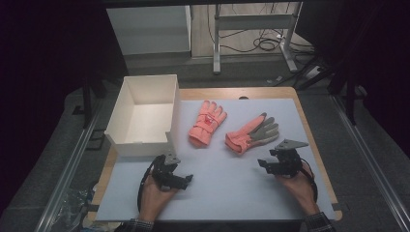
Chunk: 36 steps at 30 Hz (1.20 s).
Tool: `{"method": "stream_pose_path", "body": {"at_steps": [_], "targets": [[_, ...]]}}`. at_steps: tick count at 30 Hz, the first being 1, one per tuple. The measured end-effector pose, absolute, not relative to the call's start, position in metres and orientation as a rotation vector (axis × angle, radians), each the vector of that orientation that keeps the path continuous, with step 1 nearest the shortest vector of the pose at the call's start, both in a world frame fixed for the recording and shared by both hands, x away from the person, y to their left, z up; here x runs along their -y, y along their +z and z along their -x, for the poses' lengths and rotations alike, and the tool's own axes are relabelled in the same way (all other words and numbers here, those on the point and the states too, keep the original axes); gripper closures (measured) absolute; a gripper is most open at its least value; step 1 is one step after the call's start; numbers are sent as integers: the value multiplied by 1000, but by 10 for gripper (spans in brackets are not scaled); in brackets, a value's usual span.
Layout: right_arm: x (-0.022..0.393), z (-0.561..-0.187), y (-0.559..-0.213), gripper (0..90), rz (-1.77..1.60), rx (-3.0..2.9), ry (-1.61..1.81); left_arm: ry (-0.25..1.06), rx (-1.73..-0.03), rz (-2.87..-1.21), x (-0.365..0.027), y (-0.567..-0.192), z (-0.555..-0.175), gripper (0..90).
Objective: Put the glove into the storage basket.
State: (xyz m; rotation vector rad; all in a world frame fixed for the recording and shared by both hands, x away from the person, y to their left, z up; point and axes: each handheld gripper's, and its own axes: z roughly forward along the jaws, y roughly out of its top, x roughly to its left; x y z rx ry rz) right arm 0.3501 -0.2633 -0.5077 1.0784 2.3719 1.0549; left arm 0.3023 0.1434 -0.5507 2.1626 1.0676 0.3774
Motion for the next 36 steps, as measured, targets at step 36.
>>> {"method": "stream_pose_path", "body": {"at_steps": [36], "targets": [[224,-431,-488,491,-1203,-2309,1094,378,-1067,-2162,-143,-551,-302,14]]}}
